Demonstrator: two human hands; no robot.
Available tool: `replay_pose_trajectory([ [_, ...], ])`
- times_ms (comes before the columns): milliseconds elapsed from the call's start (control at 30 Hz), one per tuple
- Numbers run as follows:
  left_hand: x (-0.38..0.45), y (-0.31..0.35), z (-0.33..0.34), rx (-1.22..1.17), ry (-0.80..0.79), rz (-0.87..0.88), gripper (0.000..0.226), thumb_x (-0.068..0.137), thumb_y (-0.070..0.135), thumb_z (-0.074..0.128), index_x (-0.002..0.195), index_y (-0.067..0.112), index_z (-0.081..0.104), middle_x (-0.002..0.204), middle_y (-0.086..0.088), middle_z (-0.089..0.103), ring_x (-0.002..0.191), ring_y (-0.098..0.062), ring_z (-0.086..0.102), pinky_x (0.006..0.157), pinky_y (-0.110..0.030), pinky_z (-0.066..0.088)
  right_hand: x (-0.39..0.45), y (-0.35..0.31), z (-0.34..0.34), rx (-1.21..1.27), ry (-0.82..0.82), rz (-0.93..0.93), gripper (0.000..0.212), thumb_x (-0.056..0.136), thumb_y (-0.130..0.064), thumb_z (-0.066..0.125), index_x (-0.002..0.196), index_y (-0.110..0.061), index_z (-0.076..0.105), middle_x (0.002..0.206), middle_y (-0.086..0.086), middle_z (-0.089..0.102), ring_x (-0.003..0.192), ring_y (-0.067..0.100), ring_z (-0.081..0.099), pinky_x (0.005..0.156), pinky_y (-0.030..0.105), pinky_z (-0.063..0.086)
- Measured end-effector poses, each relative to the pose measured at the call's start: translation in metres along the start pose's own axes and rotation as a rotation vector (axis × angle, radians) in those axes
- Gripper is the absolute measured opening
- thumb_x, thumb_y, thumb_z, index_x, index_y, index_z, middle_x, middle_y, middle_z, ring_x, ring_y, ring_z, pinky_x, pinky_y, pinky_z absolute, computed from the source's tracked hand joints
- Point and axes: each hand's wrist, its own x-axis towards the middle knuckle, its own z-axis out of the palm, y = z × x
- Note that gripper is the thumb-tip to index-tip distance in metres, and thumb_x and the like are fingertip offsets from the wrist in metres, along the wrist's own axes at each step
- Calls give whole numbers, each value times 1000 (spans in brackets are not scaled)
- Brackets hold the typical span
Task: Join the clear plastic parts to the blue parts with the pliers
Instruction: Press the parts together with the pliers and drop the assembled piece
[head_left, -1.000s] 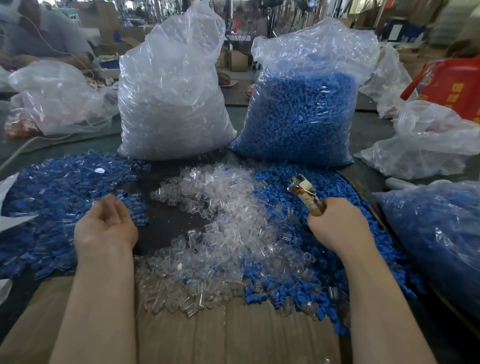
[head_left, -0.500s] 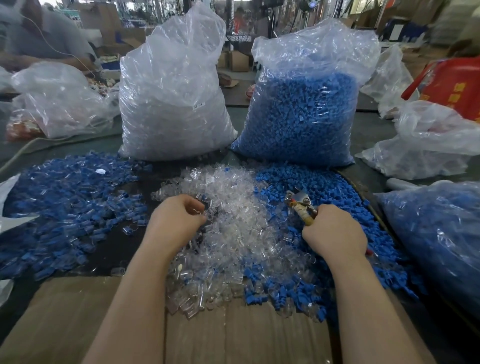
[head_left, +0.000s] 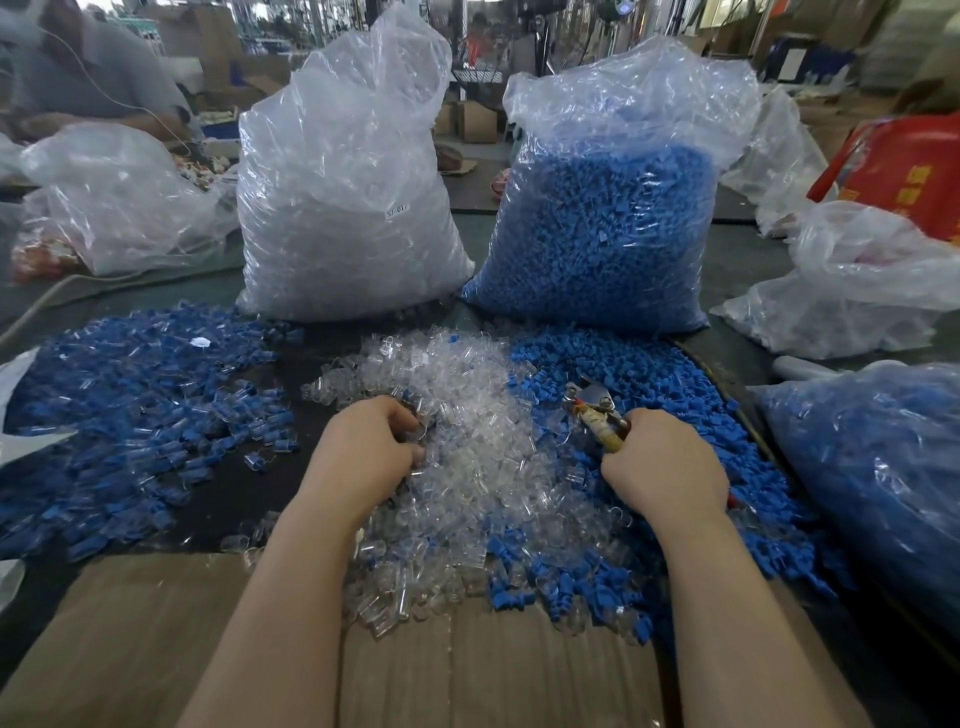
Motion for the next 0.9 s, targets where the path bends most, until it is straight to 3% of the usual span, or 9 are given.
replay_pose_trajectory([
  [467, -3, -1, -6, -163, 42, -38, 13, 82, 22, 79, 82, 30, 69, 83, 9, 70, 80, -10, 66, 69, -28, 50, 0, 0, -2, 85, 82, -13, 12, 87, -29, 59, 84, -20, 51, 72, 1, 53, 59, 17, 45, 47, 26, 27],
  [533, -5, 4, -8, -272, 79, -32, 10, 82, 25, 79, 84, 29, 70, 82, 9, 70, 79, -9, 66, 66, -26, 48, 1, 0, -2, 157, 116, -29, 14, 86, -29, 61, 81, -21, 51, 71, 0, 54, 59, 17, 47, 48, 26, 28],
  [700, -10, 22, -12, -653, 2, -8, 14, 84, 7, 75, 94, 14, 70, 87, -6, 75, 81, -19, 70, 79, -32, 59, 1, -8, -7, 513, 126, -103, 15, 82, -26, 65, 75, -24, 52, 68, -4, 57, 60, 16, 51, 51, 29, 36],
  [800, -13, 35, -11, -834, -50, 8, 16, 86, 1, 71, 97, 11, 71, 88, -6, 77, 85, -18, 74, 79, -26, 58, -1, -11, -9, 743, 101, -153, 17, 83, -22, 67, 73, -23, 54, 56, -11, 53, 50, 8, 42, 51, 31, 36],
  [900, -17, 45, -5, -935, -94, 16, 14, 87, -1, 68, 96, 9, 72, 90, -7, 77, 87, -18, 74, 76, -23, 59, -2, -15, -10, 882, 62, -194, 14, 86, -18, 68, 76, -17, 59, 51, -12, 47, 45, 5, 35, 50, 25, 35],
])
